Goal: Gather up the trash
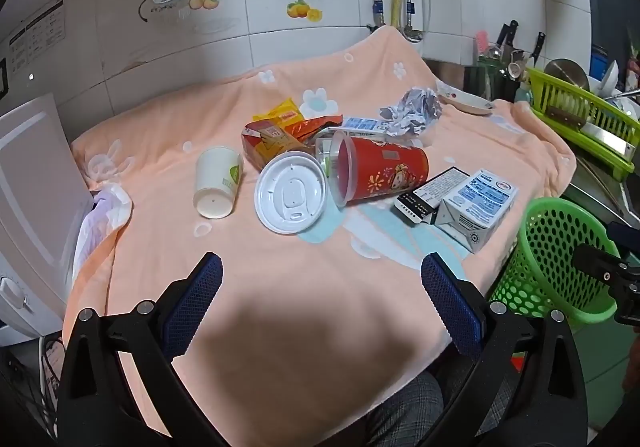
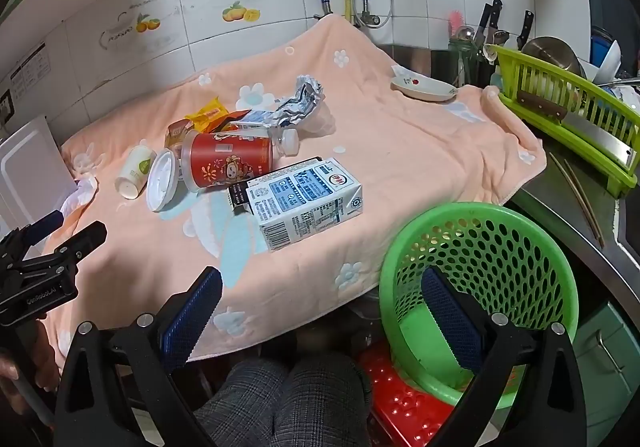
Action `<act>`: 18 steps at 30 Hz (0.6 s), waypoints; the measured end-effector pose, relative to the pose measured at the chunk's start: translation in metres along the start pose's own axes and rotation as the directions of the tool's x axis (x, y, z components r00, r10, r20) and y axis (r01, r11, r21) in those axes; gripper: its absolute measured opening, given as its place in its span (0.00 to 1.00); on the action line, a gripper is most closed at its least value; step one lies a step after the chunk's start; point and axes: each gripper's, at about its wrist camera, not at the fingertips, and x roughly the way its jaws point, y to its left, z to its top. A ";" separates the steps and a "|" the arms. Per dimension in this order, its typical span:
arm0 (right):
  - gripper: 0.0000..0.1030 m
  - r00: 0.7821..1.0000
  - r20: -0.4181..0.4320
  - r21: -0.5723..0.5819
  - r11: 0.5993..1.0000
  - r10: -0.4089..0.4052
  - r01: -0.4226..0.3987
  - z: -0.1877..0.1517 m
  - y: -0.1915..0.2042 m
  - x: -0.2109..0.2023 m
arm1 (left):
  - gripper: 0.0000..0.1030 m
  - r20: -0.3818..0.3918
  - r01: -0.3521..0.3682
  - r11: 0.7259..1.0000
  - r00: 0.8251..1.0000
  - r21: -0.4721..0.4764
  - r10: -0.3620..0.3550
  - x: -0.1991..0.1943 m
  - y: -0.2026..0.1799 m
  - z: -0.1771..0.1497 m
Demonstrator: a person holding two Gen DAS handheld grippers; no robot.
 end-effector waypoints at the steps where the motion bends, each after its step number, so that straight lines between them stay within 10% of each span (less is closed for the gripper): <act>1: 0.94 1.000 0.001 0.000 1.000 0.000 0.000 0.000 0.000 -0.002 | 0.95 -0.001 -0.004 1.000 1.000 0.008 0.004 0.000 -0.001 0.000; 18: 0.94 1.000 -0.013 0.002 1.000 0.009 -0.009 0.000 0.002 0.003 | 0.95 -0.005 0.008 1.000 1.000 -0.013 -0.008 0.002 0.001 -0.001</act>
